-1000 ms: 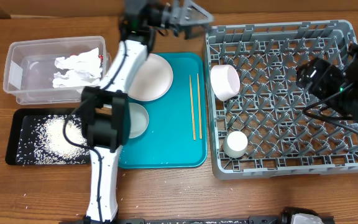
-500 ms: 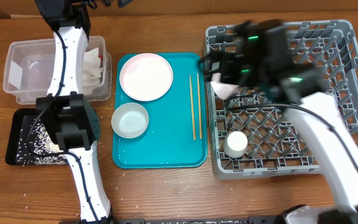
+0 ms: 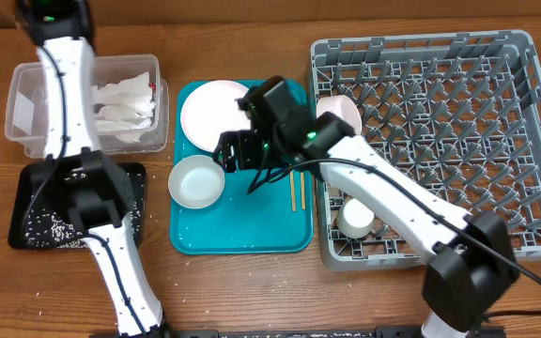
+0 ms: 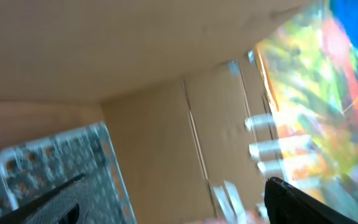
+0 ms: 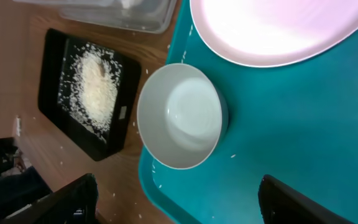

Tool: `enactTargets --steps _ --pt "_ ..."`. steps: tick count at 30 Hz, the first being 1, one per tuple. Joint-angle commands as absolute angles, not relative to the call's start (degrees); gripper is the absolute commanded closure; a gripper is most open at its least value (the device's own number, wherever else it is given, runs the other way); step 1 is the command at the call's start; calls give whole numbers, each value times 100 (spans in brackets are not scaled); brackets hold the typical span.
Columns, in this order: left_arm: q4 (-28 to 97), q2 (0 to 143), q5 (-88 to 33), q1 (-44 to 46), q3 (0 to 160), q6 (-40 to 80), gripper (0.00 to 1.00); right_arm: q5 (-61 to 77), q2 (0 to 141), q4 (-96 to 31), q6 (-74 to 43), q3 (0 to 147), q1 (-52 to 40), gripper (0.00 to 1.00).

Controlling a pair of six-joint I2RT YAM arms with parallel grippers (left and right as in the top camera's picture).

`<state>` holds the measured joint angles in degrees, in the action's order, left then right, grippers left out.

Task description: Sort waste into correct bins and load items into the dishwasher

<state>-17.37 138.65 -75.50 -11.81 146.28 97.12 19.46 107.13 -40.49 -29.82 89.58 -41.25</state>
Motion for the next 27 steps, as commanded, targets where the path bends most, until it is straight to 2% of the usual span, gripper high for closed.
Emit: enactTargets --steps 1,6,9,12,17,22,24,27 --pt "-878 13677 -6737 -1212 15395 7848 11 1741 10855 -3979 -3028 9028 -4252 16" --pt "1133 13675 -6136 -1214 16324 6010 12 1653 11233 -3942 -3030 9028 -4388 19" --pt "2869 13675 -5638 -1214 16842 4554 11 1653 11476 -3889 -3065 9028 -4453 21" --pt "4589 13675 -4703 -1175 17242 3166 10 1656 11692 -3795 -3076 9028 -4473 21" --pt "6672 13675 -3000 -1044 17526 1146 0 1653 11911 -3616 -3140 9030 -4466 26" --pt "8101 13675 -596 -860 17524 342 0 1562 12046 -3457 -3223 9030 -4466 40" --pt "8471 13675 353 -770 17524 336 0 1466 12099 -3446 -3330 9030 -4466 49" --pt "8879 13675 1052 -657 17524 340 0 1466 12243 -3376 -3503 9032 -4466 54"
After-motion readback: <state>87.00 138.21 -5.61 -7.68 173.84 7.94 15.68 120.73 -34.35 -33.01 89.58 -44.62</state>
